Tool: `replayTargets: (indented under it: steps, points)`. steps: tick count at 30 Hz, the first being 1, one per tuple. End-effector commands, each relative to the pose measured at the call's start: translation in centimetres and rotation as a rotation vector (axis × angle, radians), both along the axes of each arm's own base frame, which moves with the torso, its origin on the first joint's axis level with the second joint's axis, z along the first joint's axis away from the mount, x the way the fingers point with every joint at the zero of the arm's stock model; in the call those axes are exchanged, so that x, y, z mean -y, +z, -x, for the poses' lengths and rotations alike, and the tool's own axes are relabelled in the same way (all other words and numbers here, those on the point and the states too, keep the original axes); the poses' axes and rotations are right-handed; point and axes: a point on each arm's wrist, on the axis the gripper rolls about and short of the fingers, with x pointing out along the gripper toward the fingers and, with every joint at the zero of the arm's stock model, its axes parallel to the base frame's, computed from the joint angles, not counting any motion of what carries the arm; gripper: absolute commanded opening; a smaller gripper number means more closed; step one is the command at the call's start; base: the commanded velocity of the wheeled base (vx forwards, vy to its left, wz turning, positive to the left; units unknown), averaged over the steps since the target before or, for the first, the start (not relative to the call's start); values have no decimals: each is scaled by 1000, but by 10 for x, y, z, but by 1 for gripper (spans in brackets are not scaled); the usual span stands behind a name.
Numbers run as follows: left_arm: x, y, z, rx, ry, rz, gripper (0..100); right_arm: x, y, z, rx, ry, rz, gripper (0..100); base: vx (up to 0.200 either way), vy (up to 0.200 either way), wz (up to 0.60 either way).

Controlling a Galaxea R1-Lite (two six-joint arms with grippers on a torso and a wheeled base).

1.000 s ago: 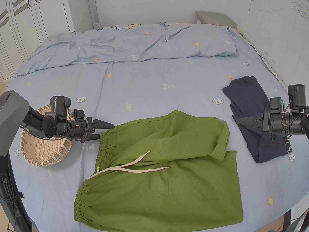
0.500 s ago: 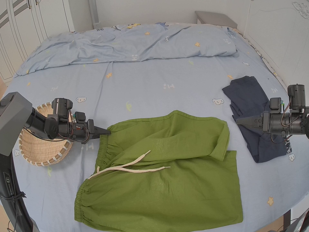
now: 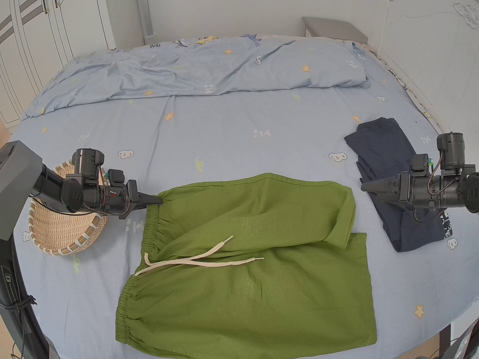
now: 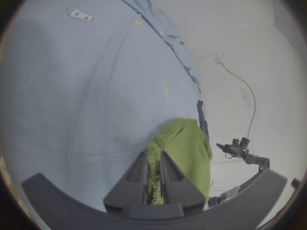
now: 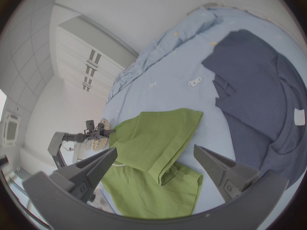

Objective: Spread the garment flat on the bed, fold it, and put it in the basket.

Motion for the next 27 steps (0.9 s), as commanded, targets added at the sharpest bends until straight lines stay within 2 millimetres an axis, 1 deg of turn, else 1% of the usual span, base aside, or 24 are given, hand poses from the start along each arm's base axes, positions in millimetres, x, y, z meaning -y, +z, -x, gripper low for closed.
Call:
replayTargets:
  steps: [1,7,11,12,13,20,24,27]
  points:
    - [-10,15,6,32,25,-1,0,1,-23,-25,-106,-33,-43,100,0,0,0]
    - [-7,16,7,36,17,-3,0,-2,-55,-56,-213,-43,-76,100,0,0,0]
    - [-8,16,8,36,19,-3,0,-4,-69,-77,-255,-61,-101,100,0,0,0]
    - [-8,16,7,38,18,-2,0,-5,-70,-78,-257,-61,-103,100,0,0,0]
    - [-7,16,8,37,17,-4,0,-5,-74,-86,-271,-66,-110,100,0,0,0]
    - [-8,16,7,37,20,-4,0,-9,-77,-103,-269,-58,-117,100,0,0,0]
    - [-8,15,7,36,18,-4,0,-9,-74,-108,-267,-56,-149,100,0,0,0]
    - [-8,15,7,36,20,-4,0,-9,-76,-112,-279,-53,-168,100,0,0,0]
